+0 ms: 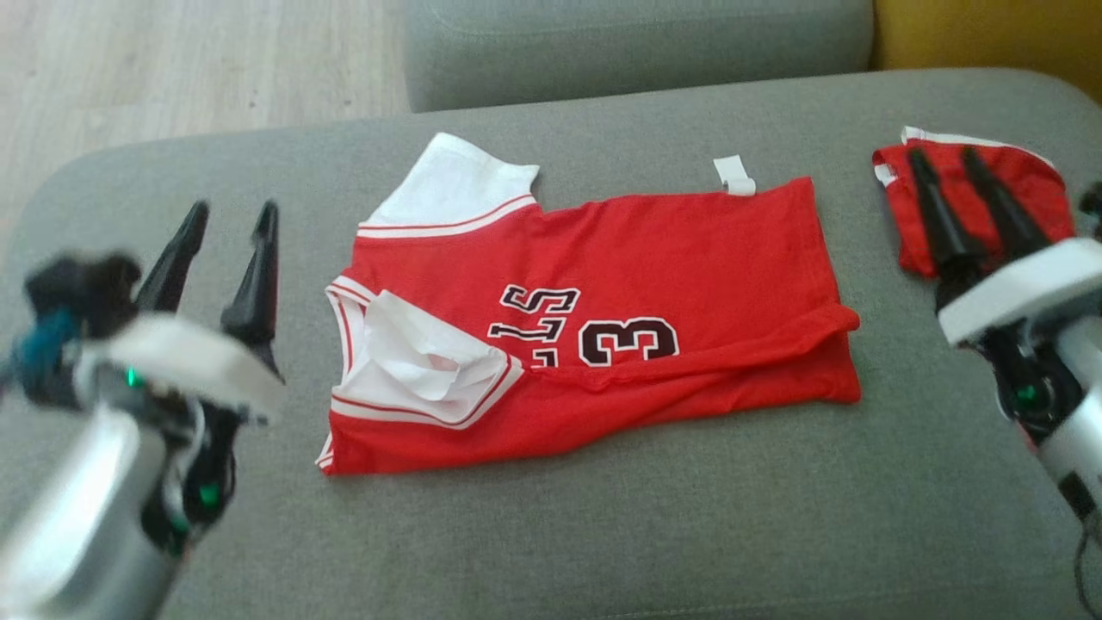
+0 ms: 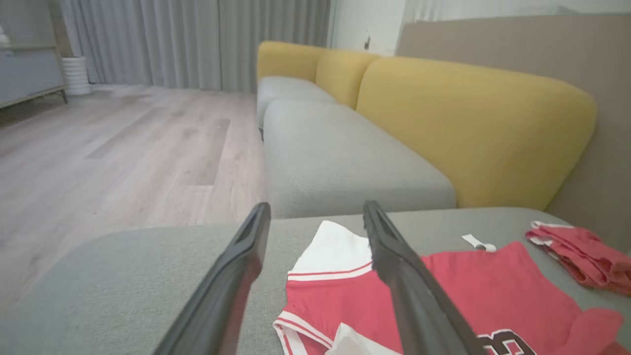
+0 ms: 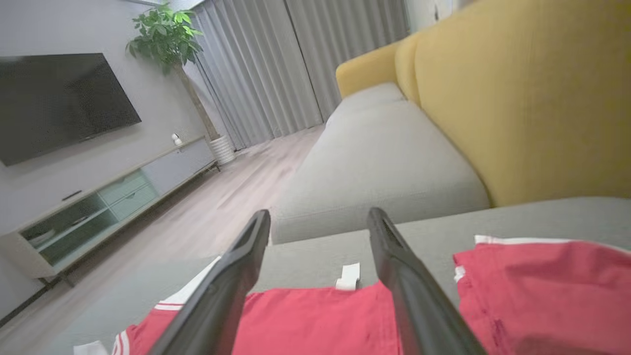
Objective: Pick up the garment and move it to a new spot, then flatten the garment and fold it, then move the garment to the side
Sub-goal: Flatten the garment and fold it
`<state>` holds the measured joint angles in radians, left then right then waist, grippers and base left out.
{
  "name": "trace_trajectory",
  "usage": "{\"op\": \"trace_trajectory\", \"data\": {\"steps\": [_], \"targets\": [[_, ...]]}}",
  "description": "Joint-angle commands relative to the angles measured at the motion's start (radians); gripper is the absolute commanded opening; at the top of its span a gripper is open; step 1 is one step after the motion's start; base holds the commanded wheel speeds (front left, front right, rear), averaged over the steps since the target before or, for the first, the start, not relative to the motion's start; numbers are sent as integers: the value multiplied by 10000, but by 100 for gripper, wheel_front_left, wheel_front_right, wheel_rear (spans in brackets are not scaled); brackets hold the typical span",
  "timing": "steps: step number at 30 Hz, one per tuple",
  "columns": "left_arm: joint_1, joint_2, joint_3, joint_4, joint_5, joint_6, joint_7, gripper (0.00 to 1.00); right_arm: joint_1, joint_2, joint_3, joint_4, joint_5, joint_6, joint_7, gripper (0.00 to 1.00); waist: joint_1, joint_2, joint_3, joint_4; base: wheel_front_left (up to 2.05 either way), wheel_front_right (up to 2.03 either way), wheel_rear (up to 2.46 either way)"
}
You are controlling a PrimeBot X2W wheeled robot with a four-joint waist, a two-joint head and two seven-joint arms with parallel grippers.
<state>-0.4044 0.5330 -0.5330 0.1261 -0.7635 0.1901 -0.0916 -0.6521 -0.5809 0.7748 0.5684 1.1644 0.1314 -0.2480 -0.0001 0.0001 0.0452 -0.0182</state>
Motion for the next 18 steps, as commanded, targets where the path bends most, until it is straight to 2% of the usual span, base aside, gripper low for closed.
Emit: {"op": "trace_trajectory", "data": {"steps": [1,4,7,10,13,18], "targets": [[-20,288,695,-559,156,310,-634,100,399,50,-731,-274,-856,-7,-131,100,1,-1,-91,68,0,0,0],[940,193,858,-1057,634,872,-1414,100,1587,603,-2153,-644,-2524,-7,-134,100,1,-1,-199,113,0,0,0],[1839,-84,1158,-1484,1082,1228,-1660,100,2813,1218,-3321,-1105,-4001,-7,-135,100,1,-1,-266,126,0,0,0],[2915,-682,1887,-1864,2004,1510,-1696,100,4052,1875,-4315,-1434,-5455,-7,-136,100,1,-1,-251,92,0,0,0],[3659,-1255,2319,-1917,2420,1401,-1698,100,4595,2307,-4801,-1471,-6204,-7,-67,100,1,-1,-208,50,0,0,0],[4055,-1893,2599,-1639,2894,812,-1700,100,4853,2808,-5237,-1691,-6873,-7,495,100,1,-1,-133,47,0,0,0]]}}
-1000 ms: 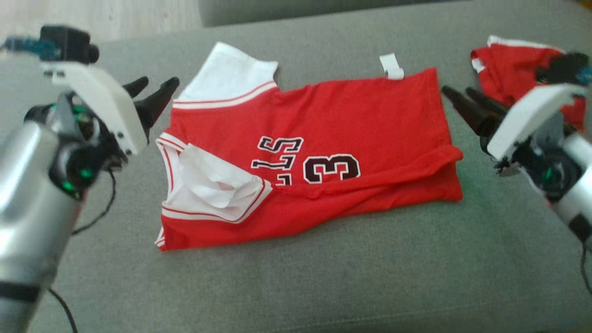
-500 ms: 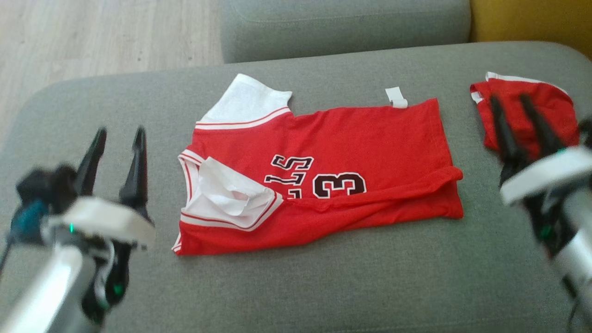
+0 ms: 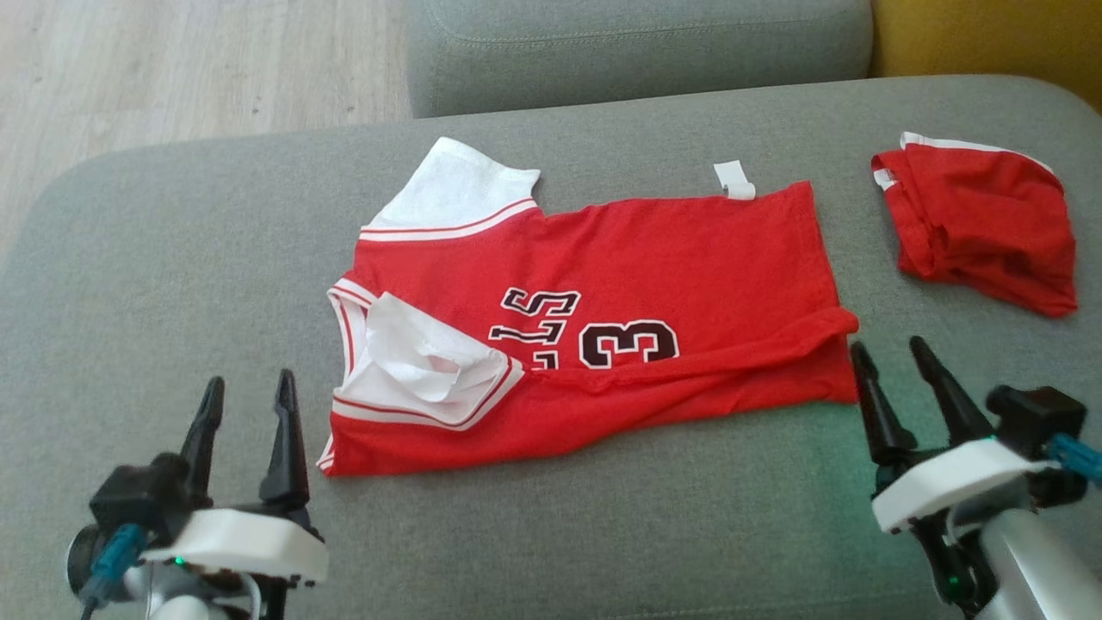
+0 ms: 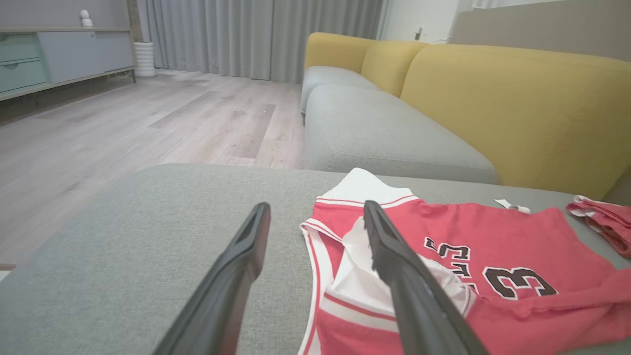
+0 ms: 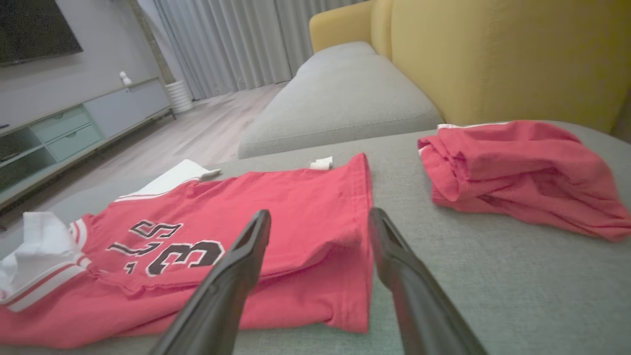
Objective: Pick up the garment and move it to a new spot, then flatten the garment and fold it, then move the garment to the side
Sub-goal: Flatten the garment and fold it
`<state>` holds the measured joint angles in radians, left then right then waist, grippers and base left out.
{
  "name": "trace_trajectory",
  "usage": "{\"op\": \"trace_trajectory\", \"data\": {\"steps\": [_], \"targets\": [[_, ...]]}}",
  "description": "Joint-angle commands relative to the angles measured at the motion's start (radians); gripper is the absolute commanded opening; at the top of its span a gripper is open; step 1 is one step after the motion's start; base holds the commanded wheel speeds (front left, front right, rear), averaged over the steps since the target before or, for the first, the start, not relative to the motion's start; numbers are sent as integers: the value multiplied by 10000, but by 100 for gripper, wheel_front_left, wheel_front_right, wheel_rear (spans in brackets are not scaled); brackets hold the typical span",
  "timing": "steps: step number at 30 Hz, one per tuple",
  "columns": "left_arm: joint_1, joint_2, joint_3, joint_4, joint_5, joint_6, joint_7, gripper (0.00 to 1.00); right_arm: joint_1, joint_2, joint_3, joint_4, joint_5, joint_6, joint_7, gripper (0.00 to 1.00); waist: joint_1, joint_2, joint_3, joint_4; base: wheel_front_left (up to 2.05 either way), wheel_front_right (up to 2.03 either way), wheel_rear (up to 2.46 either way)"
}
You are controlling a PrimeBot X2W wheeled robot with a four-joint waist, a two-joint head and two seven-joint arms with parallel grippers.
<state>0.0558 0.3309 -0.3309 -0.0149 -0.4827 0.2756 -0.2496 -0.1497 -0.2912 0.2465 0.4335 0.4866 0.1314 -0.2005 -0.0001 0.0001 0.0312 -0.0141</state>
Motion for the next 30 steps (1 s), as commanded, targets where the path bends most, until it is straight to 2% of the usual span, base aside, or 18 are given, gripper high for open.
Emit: {"op": "trace_trajectory", "data": {"steps": [1,5,12,22,30], "targets": [[-555,57,614,-128,150,-143,-120,100,-169,-33,-37,-343,-187,-7,198,100,1,-1,12,9,0,0,0],[-600,-68,522,728,31,-453,11,100,-340,106,-258,-141,-528,-7,1092,100,1,-1,164,8,0,0,0],[-1350,-206,-40,2529,-493,-952,1723,100,-864,350,-577,860,-874,-7,2869,100,1,-1,495,104,0,0,0],[-2486,-419,-586,3882,-769,-1728,2656,100,-1651,672,-546,1511,-1098,-7,3515,100,1,-1,937,46,0,0,0],[-2950,-507,-693,4737,-981,-1769,3338,100,-1960,790,-262,1902,-963,-7,3651,100,1,-1,1166,94,0,0,0]]}}
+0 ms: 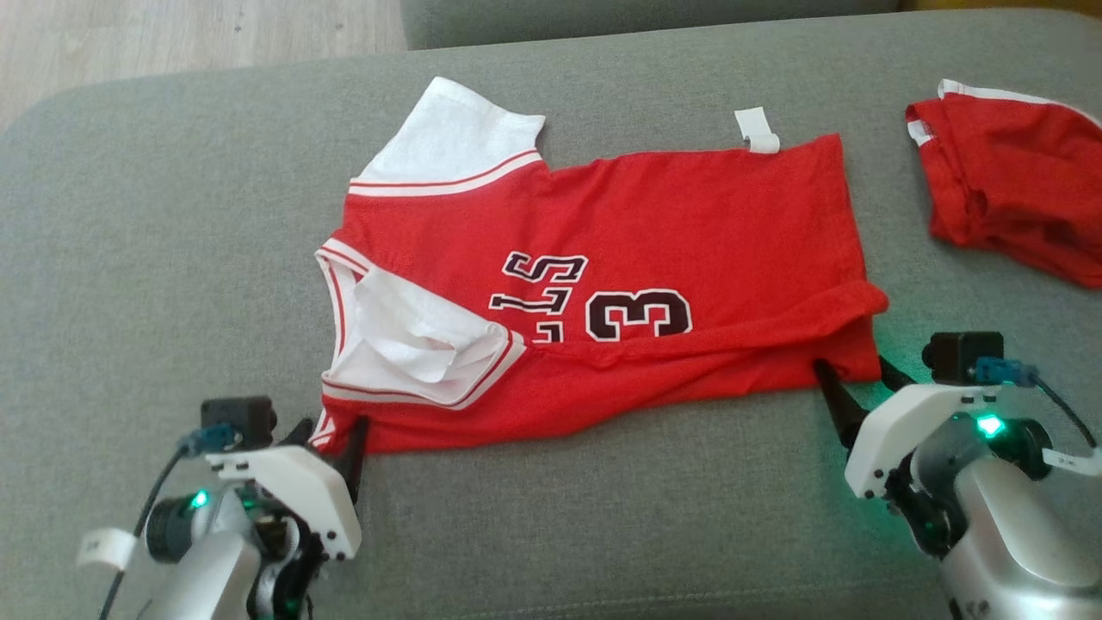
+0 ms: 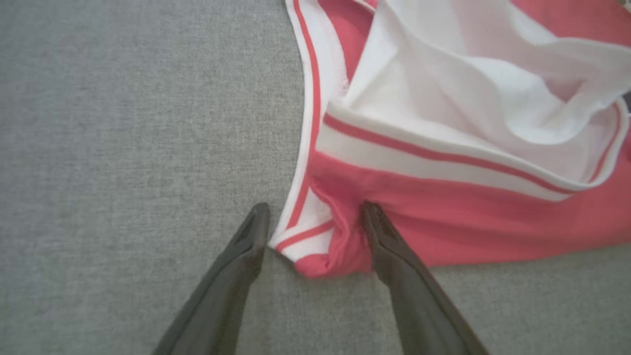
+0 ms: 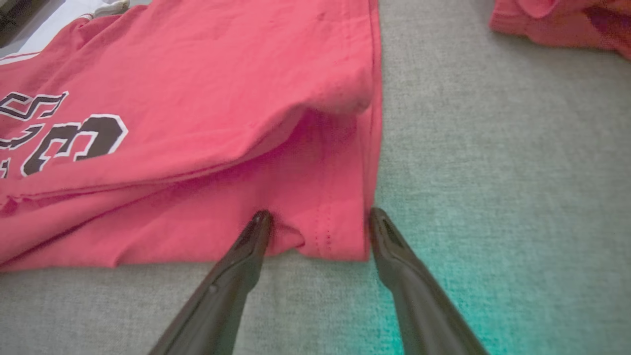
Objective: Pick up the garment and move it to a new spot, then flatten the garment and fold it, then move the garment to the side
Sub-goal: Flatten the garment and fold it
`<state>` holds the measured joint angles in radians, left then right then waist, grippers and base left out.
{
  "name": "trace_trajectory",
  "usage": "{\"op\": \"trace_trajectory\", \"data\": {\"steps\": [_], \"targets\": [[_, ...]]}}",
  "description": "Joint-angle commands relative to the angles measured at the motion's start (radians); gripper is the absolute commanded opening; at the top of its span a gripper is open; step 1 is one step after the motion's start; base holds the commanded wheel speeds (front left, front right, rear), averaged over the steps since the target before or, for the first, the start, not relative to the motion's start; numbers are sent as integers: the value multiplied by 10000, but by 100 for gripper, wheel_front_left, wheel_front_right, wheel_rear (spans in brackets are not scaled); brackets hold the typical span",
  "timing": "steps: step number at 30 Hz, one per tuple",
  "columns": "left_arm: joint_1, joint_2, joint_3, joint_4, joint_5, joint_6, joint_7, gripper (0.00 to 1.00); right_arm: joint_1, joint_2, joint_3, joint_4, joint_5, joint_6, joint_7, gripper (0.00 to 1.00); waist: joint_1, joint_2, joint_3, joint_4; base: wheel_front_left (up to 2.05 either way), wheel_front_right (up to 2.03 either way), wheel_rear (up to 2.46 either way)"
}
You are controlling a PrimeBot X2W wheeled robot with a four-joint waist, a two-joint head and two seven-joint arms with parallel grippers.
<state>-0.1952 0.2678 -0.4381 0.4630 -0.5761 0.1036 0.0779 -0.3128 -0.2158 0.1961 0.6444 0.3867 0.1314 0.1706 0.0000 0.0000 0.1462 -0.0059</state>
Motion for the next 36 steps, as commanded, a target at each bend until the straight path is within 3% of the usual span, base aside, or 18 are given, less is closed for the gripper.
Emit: {"op": "trace_trajectory", "data": {"steps": [1,2,3,4,5,6,7,8,14,20,25,36], "targets": [[-502,123,358,48,-61,-90,103,100,-360,30,291,-164,63,-7,-58,100,0,0,29,21,0,0,0],[-557,113,340,137,-104,-153,165,100,-391,18,337,-123,93,-7,-64,100,0,0,38,25,0,0,0],[-608,97,331,230,-168,-218,247,100,-422,4,378,-86,123,-7,-79,93,0,0,43,28,0,0,0],[-646,79,320,345,-241,-263,381,88,-452,-14,425,-47,156,-7,-101,58,0,0,39,31,0,0,0],[-666,74,297,466,-296,-284,546,60,-479,-41,473,-5,188,-7,-127,42,0,0,26,31,0,0,0],[-694,86,278,554,-312,-296,631,42,-507,-80,520,28,214,-7,-163,19,0,0,10,23,0,0,0],[-715,78,305,610,-357,-300,633,15,-529,-113,551,49,259,-7,-211,0,0,0,-14,12,0,0,0],[-712,55,345,645,-443,-326,652,0,-534,-146,585,72,297,-7,-242,0,0,0,-62,4,0,0,0],[-472,201,381,441,-660,-484,769,0,-428,-443,658,37,436,-7,-557,0,0,0,-412,-17,0,0,0],[98,630,485,-466,-725,-342,892,0,9,-940,910,-512,715,-7,-400,0,0,0,-801,-40,0,0,0],[691,995,437,-1489,-715,-118,1313,0,558,-1401,1107,-1108,989,-7,224,0,0,0,-959,-29,0,0,0],[2380,1771,335,-3540,-1079,471,2763,0,2216,-2208,1081,-2883,1603,-7,2660,0,0,0,-1100,-92,0,0,0]]}}
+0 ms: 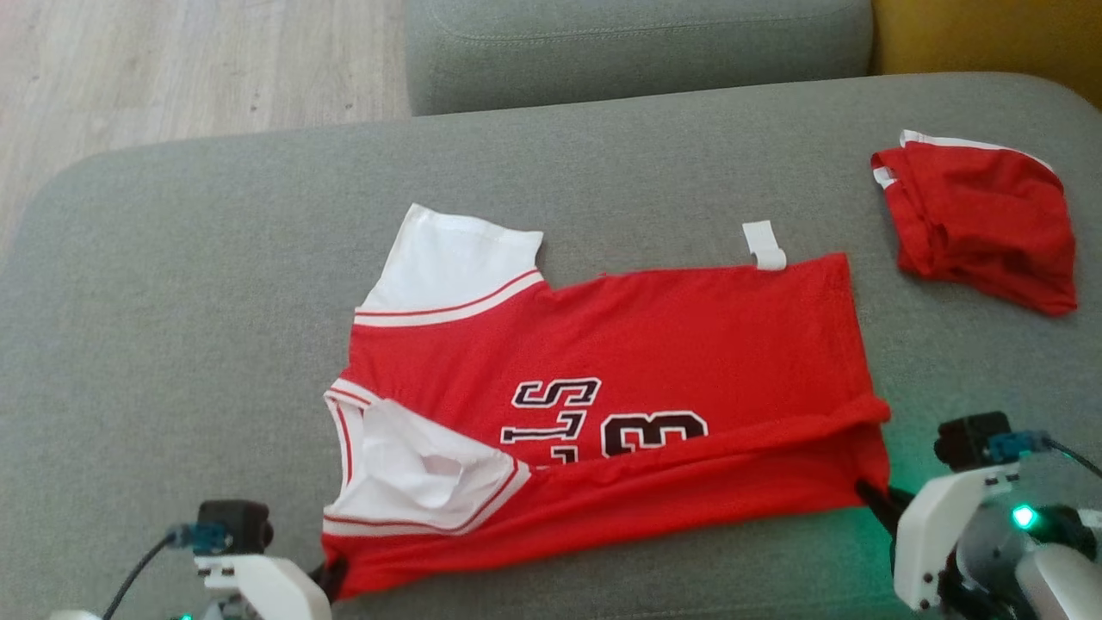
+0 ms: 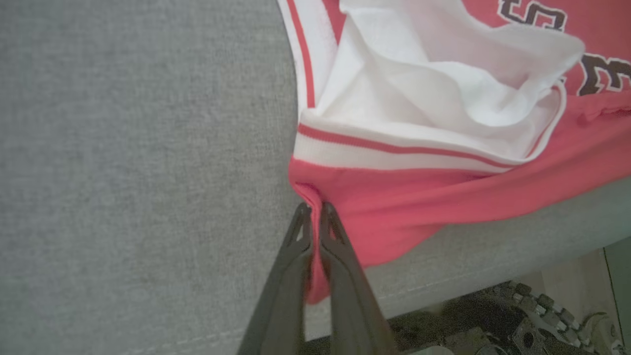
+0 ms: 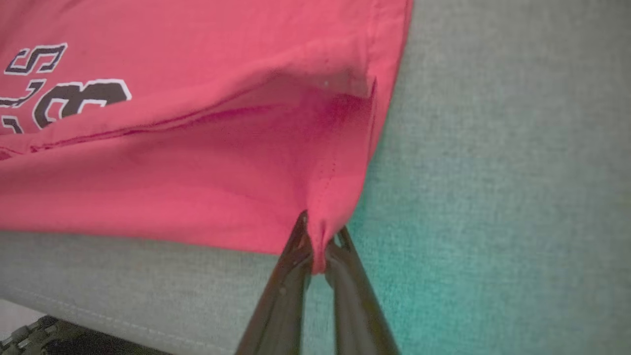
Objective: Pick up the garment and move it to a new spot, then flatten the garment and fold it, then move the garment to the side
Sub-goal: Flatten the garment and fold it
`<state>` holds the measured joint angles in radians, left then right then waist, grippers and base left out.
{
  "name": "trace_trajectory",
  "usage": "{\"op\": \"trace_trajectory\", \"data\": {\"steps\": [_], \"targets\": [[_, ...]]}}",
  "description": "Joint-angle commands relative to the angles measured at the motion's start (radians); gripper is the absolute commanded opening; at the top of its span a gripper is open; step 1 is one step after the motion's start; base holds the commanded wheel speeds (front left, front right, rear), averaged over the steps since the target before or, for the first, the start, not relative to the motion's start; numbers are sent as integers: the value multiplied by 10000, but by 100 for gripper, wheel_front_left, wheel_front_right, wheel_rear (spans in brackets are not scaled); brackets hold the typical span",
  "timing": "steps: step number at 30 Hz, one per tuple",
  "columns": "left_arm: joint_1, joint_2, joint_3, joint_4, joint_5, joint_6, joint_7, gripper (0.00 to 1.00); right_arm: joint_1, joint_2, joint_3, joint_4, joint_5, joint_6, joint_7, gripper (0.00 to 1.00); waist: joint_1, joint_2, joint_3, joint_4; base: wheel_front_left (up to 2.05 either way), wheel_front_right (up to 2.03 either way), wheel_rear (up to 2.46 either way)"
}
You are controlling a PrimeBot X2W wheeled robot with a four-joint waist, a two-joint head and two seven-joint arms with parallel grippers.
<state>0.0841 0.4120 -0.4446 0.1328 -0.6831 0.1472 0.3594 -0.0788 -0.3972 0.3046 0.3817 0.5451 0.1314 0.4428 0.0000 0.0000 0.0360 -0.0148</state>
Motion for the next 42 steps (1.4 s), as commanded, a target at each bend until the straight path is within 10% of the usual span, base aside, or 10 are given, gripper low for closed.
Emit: {"op": "trace_trajectory", "data": {"steps": [1,2,3,4,5,6,20,28,42], "targets": [[-299,348,413,-366,-39,94,-17,0,-26,-411,-58,-374,24,-7,74,0,0,0,-3,-17,0,0,0],[-200,351,427,-487,-82,141,13,0,48,-410,-165,-495,3,-7,122,0,0,0,-2,-29,0,0,0],[-127,344,430,-591,-135,159,50,0,112,-386,-282,-592,-30,-7,137,20,0,0,4,-39,0,0,0],[-75,337,420,-675,-176,159,80,8,189,-342,-361,-658,-55,-7,196,73,0,0,3,-47,0,0,0],[-40,341,409,-732,-203,152,103,79,250,-285,-447,-718,-88,-7,238,100,0,0,-3,-56,0,0,0],[-18,351,406,-772,-216,157,117,100,284,-221,-538,-785,-150,-7,225,100,0,0,-9,-66,0,0,0],[-3168,962,802,-1307,164,-390,496,100,-1278,728,-1394,-1112,-1226,-7,-1273,100,0,0,414,-192,0,0,0],[-6358,564,278,1202,-82,-1767,1519,100,-3319,960,-1028,139,-1013,-7,-1533,100,0,0,1256,-441,0,0,0],[-10392,-18,-585,4879,490,-2614,1868,100,-6530,1001,544,2586,-231,-7,-1372,100,0,0,3263,-1017,0,0,0]]}}
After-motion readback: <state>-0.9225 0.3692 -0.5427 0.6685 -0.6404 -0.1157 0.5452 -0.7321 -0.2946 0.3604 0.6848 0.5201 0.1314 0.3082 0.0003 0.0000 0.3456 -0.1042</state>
